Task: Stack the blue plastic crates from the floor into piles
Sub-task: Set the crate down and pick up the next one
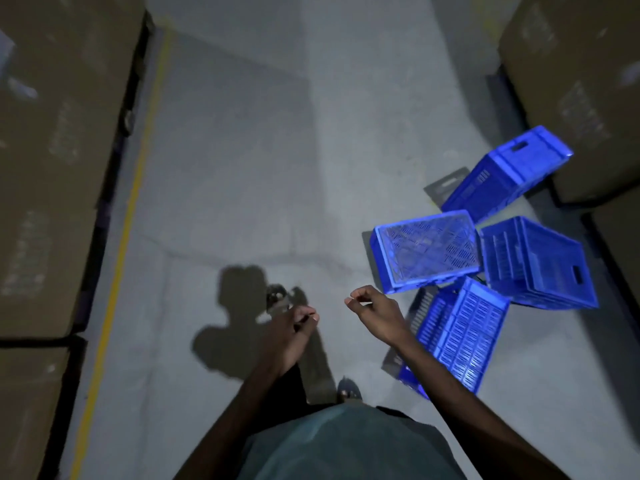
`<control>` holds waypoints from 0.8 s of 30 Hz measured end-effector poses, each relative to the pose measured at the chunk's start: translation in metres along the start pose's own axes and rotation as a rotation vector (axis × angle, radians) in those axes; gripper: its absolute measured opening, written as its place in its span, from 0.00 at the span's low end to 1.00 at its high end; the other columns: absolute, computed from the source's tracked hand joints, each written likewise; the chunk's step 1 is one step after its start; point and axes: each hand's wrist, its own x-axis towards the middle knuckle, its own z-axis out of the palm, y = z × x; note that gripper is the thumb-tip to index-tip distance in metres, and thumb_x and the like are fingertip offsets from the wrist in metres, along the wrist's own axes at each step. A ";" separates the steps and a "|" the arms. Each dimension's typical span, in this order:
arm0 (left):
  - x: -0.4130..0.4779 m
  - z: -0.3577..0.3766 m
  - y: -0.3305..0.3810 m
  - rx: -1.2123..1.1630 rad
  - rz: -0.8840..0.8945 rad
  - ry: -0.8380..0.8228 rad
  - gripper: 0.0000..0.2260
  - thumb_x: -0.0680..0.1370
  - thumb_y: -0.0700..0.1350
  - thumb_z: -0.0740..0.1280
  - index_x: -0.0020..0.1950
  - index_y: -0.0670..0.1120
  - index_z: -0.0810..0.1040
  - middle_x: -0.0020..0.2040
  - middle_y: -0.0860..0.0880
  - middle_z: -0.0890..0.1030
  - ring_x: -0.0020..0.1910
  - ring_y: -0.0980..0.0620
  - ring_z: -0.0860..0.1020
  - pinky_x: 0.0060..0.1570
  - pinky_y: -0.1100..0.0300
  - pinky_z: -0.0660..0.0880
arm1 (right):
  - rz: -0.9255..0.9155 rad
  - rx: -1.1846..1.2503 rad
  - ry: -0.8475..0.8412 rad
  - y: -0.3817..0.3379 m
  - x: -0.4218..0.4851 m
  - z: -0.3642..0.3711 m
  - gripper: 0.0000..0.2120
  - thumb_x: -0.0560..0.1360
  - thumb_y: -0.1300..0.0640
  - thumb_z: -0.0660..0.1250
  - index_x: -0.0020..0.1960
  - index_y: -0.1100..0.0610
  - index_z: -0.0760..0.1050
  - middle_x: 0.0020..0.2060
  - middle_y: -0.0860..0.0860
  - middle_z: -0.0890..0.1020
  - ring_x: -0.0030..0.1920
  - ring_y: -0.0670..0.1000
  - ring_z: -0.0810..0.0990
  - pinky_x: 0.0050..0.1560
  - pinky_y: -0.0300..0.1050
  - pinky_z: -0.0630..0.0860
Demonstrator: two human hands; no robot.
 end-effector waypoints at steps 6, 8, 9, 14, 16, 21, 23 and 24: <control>0.151 -0.068 0.085 0.082 0.071 -0.162 0.08 0.76 0.58 0.69 0.49 0.57 0.83 0.47 0.55 0.86 0.47 0.62 0.82 0.50 0.65 0.74 | 0.097 0.105 0.139 -0.075 0.113 -0.002 0.11 0.76 0.46 0.72 0.54 0.52 0.80 0.53 0.47 0.85 0.48 0.45 0.83 0.57 0.42 0.74; 0.200 -0.089 0.120 0.141 0.103 -0.227 0.04 0.79 0.52 0.70 0.51 0.54 0.83 0.48 0.57 0.85 0.48 0.64 0.81 0.48 0.70 0.72 | 0.121 0.142 0.196 -0.104 0.144 -0.007 0.11 0.76 0.47 0.72 0.54 0.52 0.81 0.52 0.48 0.85 0.48 0.44 0.83 0.54 0.36 0.74; 0.225 -0.097 0.137 0.151 0.120 -0.257 0.05 0.80 0.51 0.70 0.52 0.53 0.83 0.49 0.57 0.85 0.49 0.63 0.81 0.49 0.70 0.73 | 0.118 0.158 0.219 -0.119 0.160 -0.011 0.11 0.76 0.47 0.72 0.54 0.52 0.81 0.52 0.48 0.85 0.48 0.44 0.83 0.52 0.33 0.73; 0.337 -0.115 0.214 0.170 0.200 -0.351 0.05 0.80 0.49 0.70 0.53 0.51 0.84 0.49 0.55 0.86 0.51 0.60 0.82 0.54 0.63 0.76 | 0.152 0.288 0.322 -0.184 0.238 -0.045 0.11 0.77 0.46 0.71 0.56 0.51 0.80 0.51 0.46 0.84 0.50 0.43 0.82 0.54 0.40 0.75; 0.383 -0.111 0.242 0.186 0.215 -0.379 0.04 0.80 0.48 0.70 0.52 0.51 0.84 0.48 0.55 0.86 0.50 0.61 0.82 0.53 0.62 0.77 | 0.166 0.320 0.350 -0.200 0.275 -0.064 0.12 0.77 0.46 0.70 0.56 0.51 0.79 0.50 0.45 0.84 0.48 0.39 0.81 0.49 0.34 0.73; 0.500 -0.075 0.303 0.302 0.270 -0.430 0.10 0.74 0.59 0.69 0.49 0.56 0.84 0.46 0.56 0.86 0.48 0.61 0.83 0.52 0.64 0.78 | 0.214 0.404 0.456 -0.212 0.383 -0.122 0.11 0.77 0.46 0.71 0.54 0.51 0.80 0.49 0.44 0.85 0.49 0.43 0.82 0.58 0.46 0.77; 0.548 -0.054 0.333 0.331 0.292 -0.450 0.04 0.77 0.51 0.71 0.49 0.54 0.84 0.45 0.56 0.86 0.47 0.61 0.83 0.50 0.64 0.77 | 0.223 0.431 0.476 -0.211 0.425 -0.153 0.10 0.77 0.47 0.71 0.54 0.52 0.80 0.47 0.44 0.84 0.50 0.45 0.83 0.58 0.45 0.76; 0.569 -0.043 0.350 0.338 0.286 -0.461 0.02 0.78 0.47 0.72 0.49 0.52 0.84 0.44 0.56 0.86 0.45 0.62 0.83 0.48 0.65 0.76 | 0.231 0.444 0.485 -0.210 0.444 -0.169 0.10 0.77 0.48 0.71 0.54 0.53 0.80 0.47 0.45 0.84 0.50 0.46 0.83 0.58 0.45 0.76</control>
